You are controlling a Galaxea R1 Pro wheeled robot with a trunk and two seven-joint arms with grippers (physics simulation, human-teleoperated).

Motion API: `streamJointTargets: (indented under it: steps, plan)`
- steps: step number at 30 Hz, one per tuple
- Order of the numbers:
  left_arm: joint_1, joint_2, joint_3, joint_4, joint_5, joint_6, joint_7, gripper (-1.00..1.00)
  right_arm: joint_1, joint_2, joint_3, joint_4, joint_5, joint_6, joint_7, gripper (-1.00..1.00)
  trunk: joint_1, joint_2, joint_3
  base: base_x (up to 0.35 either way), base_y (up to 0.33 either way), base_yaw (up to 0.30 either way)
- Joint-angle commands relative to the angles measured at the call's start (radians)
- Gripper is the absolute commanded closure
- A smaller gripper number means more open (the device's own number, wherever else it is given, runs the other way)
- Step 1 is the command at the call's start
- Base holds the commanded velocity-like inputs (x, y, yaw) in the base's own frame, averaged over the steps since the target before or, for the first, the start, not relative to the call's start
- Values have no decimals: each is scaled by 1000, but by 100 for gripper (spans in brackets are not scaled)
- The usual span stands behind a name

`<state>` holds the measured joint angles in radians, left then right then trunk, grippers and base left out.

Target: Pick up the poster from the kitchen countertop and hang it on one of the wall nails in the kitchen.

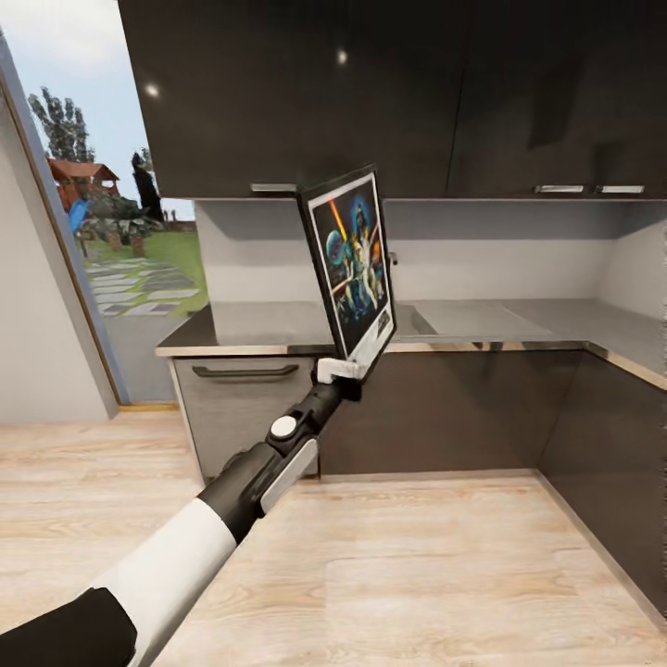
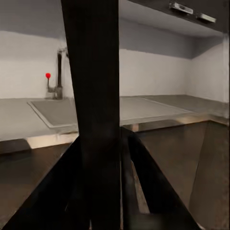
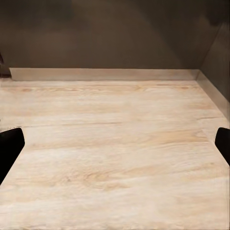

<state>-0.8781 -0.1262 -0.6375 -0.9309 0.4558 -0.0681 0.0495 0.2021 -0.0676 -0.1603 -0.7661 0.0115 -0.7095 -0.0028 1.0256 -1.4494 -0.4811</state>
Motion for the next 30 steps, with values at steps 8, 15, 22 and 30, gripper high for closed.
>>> streamJointTargets:
  steps: [8,15,22,30]
  plan:
    - [115,142,-22,-6,144,-9,-280,100,-1,-1,-2,16,1,-1,0,-100,-1,-1,-1,-341,0,0]
    - [174,164,-27,132,150,-22,-368,100,-2,-1,-2,19,1,-1,0,-100,-1,-1,-1,-289,0,0]
    - [221,152,-18,154,152,-54,-381,100,-6,-6,-2,31,4,-11,2,-100,-1,-1,-1,-13,0,0]
    - [245,152,-18,154,152,-54,-381,100,-6,-6,-2,31,4,-11,2,-100,-1,-1,-1,0,0,0]
